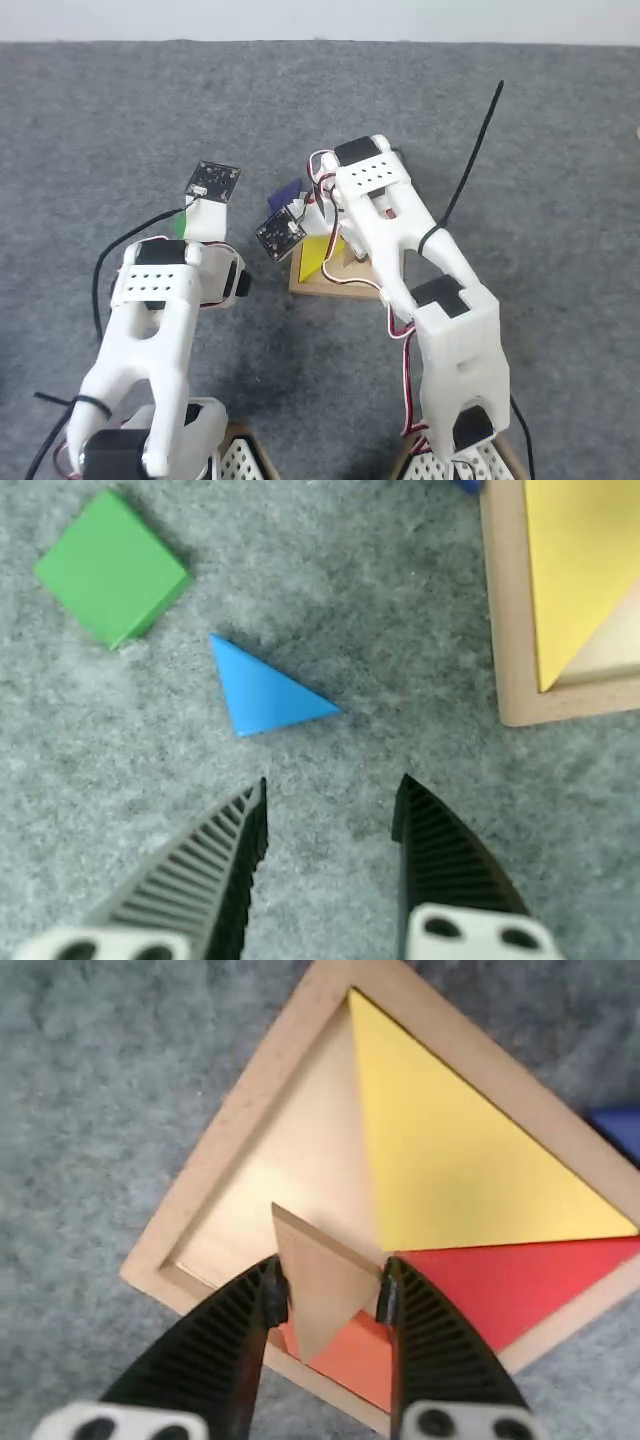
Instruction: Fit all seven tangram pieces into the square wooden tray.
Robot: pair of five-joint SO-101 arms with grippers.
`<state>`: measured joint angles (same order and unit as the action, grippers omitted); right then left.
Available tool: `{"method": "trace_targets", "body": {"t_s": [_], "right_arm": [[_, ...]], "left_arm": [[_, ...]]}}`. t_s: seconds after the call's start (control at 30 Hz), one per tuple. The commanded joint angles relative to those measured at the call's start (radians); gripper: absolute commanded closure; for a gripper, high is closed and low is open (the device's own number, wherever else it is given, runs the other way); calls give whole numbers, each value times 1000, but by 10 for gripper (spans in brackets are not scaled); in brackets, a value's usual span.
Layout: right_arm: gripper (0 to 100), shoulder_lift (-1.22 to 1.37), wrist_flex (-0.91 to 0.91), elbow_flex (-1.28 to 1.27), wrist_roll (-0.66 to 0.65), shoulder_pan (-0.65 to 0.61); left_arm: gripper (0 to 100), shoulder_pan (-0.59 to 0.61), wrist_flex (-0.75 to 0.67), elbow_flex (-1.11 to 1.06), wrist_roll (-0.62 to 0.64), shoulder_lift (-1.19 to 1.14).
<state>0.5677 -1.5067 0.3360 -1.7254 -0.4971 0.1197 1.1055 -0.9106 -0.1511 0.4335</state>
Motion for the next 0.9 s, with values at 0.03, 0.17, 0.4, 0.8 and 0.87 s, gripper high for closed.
{"method": "trace_targets", "body": {"t_s": [0.03, 0.17, 0.4, 0.8, 0.87], "right_arm": [[860, -2, -15, 52, -55, -12], [791, -4, -12, 52, -63, -13], [742, -10, -7, 78, -61, 1], [796, -62, -62, 249, 589, 33], [848, -104, -79, 244, 660, 33]], "left_arm": [[805, -2, -18, 5, 0, 37], [805, -2, -18, 5, 0, 37], [805, -3, -20, -2, 0, 37], [805, -3, -25, -2, 0, 37], [805, -3, -25, -2, 0, 37]]}}
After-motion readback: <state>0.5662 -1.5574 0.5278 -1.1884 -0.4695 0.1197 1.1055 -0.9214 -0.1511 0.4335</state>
